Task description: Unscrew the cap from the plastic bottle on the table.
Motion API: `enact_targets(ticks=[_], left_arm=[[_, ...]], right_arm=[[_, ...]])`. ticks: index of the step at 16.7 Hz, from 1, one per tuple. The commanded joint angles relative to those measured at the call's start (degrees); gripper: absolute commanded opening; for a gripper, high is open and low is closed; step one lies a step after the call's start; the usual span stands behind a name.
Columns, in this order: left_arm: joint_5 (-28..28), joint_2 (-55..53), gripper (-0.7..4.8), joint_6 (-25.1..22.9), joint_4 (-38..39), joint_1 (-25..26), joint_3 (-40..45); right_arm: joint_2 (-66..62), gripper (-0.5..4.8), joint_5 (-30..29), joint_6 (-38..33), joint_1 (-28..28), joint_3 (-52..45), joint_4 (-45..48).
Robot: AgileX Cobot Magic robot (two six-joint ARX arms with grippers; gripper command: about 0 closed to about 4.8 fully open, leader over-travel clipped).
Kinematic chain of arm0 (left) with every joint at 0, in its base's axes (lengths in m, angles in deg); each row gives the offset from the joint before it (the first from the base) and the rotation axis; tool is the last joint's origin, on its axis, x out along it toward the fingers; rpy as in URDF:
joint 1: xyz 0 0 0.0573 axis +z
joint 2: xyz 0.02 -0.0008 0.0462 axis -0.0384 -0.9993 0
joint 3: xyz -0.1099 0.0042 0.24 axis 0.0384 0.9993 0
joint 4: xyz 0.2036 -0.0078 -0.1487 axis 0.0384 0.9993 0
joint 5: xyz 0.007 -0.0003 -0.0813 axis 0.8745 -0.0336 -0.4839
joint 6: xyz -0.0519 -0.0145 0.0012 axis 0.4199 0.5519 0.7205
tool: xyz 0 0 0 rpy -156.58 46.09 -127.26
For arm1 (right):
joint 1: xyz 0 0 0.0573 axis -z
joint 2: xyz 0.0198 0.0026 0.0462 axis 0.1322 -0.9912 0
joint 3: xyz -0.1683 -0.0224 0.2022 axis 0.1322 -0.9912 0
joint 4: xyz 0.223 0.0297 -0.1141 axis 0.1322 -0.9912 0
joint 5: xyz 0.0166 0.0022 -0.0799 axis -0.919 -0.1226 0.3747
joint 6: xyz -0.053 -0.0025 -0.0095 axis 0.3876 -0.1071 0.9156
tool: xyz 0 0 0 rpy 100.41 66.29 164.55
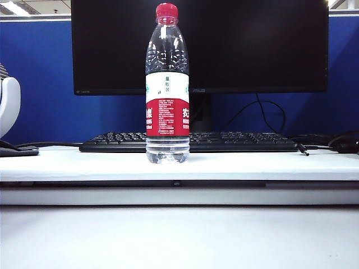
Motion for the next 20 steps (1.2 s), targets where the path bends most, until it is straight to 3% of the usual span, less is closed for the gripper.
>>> enact_targets(ticks=[1,2,3,5,6,7,8,9,10,12,13,16,20], left_arm=[[2.0,-0.2,1.3,7.3,-28.8,-13.6,-0.2],[10.1,-0.2,1.31,7.3,-34.4,-21.1,-1.8],[13.4,-0.3,1.35,7.1,-33.4,-26.1,-4.5],[13.1,-3.6,1.52,2.8,-27.4,-32.8,-11.9],[11.7,-6.4,1.53,-0.9,-24.2,-34.6,-15.3],[10.7,-14.4,1.52,-10.1,-17.2,-36.4,-22.3],[11.1,-19.6,1.53,-14.5,-13.7,-36.4,-25.1],[12.7,-24.2,1.53,-18.4,-10.3,-36.4,-26.7],[17.4,-35.8,1.63,-22.5,-7.2,-36.4,-27.5],[21.1,-45.9,1.66,-22.3,-7.5,-36.4,-27.5],[26.1,-54.1,1.95,-19.6,-9.1,-36.4,-27.5],[26.6,-63.1,3.33,-17.7,-16.5,-36.4,-27.4],[25.6,-70.2,3.51,-14.6,-25.3,-36.3,-27.4]], right_arm=[[0.1,0.62,-5.5,-7.3,-0.1,-0.2,20.5],[0.1,0.63,-3.7,-8.6,-0.1,-0.2,28.4],[0.1,0.63,-1.8,-9.8,0.0,-0.2,31.9],[0.1,0.63,1.7,-13.7,0.0,-0.2,36.1],[0.1,0.63,2.4,-15.0,-0.1,-0.2,36.8],[0.1,0.63,2.2,-15.8,-0.1,-0.1,37.5],[0.1,0.63,2.0,-15.8,0.0,0.2,37.3],[0.1,0.63,1.9,-15.8,-0.1,0.5,37.4],[0.1,0.63,1.9,-15.8,0.0,1.4,37.4],[0.1,0.69,1.9,-15.8,0.1,3.0,37.4],[0.1,1.09,2.1,-15.6,0.1,4.6,37.1],[0.1,1.54,1.7,-15.6,0.1,6.0,36.2],[0.1,1.54,0.9,-15.6,0.0,6.1,34.4]])
